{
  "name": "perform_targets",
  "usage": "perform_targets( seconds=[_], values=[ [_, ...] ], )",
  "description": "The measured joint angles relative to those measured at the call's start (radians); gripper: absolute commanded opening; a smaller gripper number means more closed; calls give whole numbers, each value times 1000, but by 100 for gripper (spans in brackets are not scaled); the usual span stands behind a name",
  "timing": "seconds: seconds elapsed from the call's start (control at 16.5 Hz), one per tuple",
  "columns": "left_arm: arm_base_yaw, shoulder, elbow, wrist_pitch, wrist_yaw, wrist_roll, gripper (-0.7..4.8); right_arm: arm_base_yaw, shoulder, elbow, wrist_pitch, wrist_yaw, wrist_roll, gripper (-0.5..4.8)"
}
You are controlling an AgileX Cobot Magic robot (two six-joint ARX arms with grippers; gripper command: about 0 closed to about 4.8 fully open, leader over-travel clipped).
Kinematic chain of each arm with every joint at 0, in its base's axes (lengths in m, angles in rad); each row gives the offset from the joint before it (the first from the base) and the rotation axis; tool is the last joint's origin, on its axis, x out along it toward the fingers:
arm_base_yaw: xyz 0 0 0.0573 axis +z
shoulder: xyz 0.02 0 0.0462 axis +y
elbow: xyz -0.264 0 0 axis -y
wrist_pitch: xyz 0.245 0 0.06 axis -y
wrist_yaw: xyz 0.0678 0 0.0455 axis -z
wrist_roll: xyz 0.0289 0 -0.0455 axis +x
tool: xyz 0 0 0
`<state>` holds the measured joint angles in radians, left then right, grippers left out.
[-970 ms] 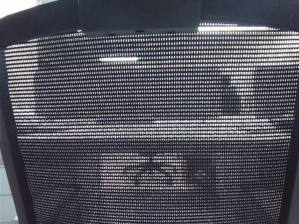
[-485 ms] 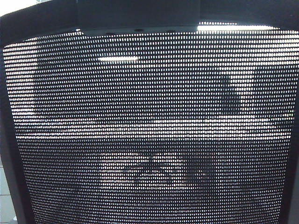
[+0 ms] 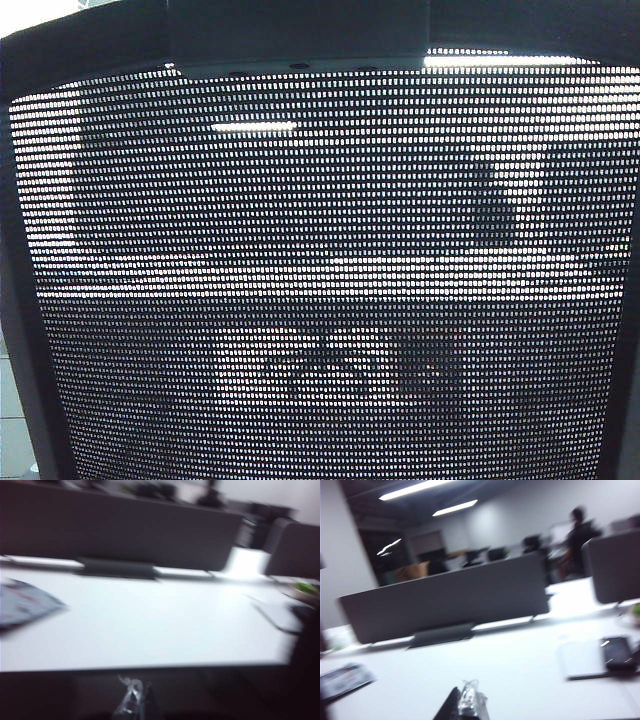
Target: Push the black chair under the table.
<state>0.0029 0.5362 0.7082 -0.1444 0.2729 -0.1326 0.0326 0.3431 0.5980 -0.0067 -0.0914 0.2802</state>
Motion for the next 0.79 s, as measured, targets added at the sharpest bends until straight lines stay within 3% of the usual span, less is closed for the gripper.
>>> perform_targets(
  seconds=[0.18, 0.3, 0.55, 0.67, 0.79],
  values=[
    [0, -126, -12, -258, 296, -26, -6, 7, -34, 26, -178, -227, 161, -5],
    [-1, -220, -40, -295, 436, -36, -6, 52, -90, 27, -278, -347, 215, -5],
    [-1, -288, -119, -455, 484, -52, -6, 163, -182, 28, -468, -330, 288, -5],
    [-1, -288, -184, -452, 444, -52, -6, 175, -181, 20, -608, -294, 272, -5],
    [-1, -288, -234, -412, 423, -62, -5, 176, -181, 20, -647, -277, 210, -5]
  ],
)
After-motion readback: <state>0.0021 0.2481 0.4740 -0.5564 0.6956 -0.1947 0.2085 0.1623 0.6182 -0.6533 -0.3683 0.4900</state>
